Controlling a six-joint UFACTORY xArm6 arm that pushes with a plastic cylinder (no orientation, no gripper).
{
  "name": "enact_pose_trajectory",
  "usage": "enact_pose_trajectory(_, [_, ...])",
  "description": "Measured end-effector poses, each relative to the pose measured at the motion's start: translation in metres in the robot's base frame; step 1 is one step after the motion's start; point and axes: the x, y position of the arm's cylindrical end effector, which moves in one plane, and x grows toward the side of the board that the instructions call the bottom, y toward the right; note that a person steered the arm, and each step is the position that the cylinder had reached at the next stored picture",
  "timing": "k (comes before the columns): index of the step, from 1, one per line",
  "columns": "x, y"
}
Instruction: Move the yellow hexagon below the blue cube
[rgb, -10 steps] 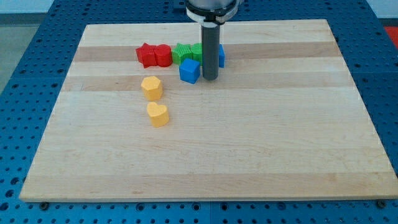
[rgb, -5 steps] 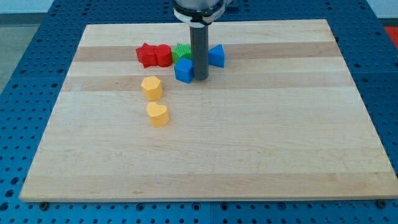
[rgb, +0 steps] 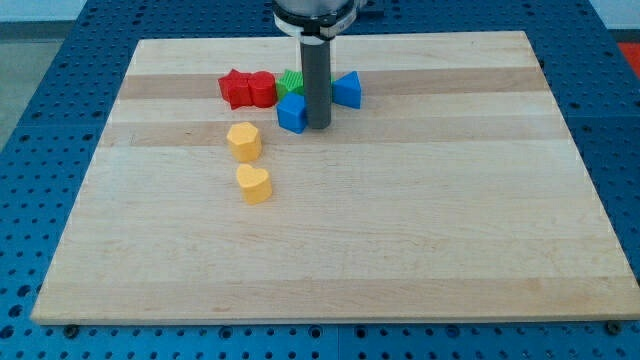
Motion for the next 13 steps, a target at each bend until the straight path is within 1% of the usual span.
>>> enact_pose_trajectory(5, [-0.002,0.0])
enact_pose_trajectory(6, [0.02,0.0])
enact_pose_trajectory(7, [0.065,0.0])
enact_pose_trajectory(8, [0.096,-0.015])
enact_pose_trajectory(10, [0.099,-0.095])
enact_pose_trajectory(11, [0.095,-0.119])
enact_pose_trajectory(13, [0.058,-0.133])
